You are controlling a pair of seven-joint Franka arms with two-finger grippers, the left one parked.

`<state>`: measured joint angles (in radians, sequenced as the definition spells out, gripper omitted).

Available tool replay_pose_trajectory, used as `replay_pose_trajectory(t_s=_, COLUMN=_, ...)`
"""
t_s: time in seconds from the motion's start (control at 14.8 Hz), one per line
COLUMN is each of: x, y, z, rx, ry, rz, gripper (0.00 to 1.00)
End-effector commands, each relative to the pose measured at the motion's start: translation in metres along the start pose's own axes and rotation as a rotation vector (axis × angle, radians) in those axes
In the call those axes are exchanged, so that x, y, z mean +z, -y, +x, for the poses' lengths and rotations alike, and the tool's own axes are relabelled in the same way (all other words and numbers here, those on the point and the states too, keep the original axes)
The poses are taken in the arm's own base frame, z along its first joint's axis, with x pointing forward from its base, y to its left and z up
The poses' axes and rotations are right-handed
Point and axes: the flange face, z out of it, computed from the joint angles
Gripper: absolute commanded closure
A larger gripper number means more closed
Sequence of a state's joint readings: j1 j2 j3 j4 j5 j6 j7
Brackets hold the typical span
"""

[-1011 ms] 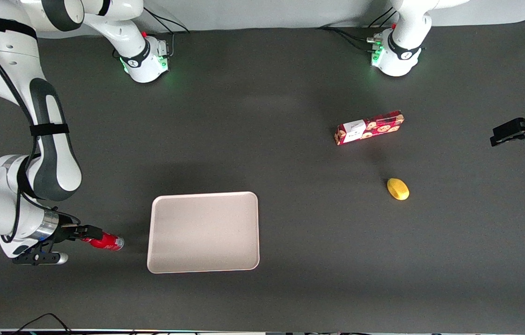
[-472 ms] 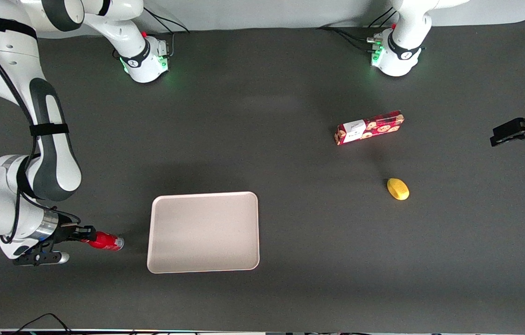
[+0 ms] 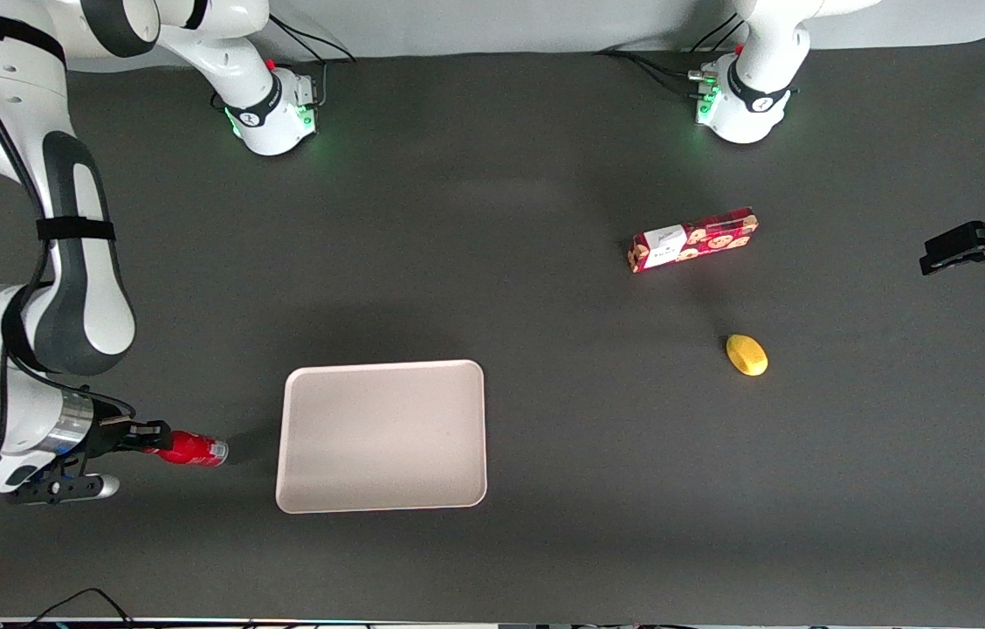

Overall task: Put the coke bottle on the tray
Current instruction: 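Close the right gripper on the bottle and lift it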

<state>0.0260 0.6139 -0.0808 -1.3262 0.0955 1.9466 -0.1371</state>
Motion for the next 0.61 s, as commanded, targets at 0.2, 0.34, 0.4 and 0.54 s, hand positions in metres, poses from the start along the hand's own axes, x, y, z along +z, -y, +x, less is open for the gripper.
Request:
replay_pose_trajectory(t_s=0.2, x=-0.155, y=0.029, z=-0.053, rx=-0.059, ry=0.135, rz=0.004, gripper=1.0)
replay_pose_trajectory(t_s=0.34, x=-0.163, y=0.029, z=-0.057, rx=-0.058, ry=0.131, rz=-0.002, gripper=1.0)
replay_pose_trajectory(t_s=0.4, x=-0.162, y=0.029, z=-0.056, rx=-0.056, ry=0.132, rz=0.001, gripper=1.0)
replay_pose_trajectory(t_s=0.54, x=-0.154, y=0.057, z=-0.054, rx=-0.023, ry=0.143, rz=0.005, gripper=1.0)
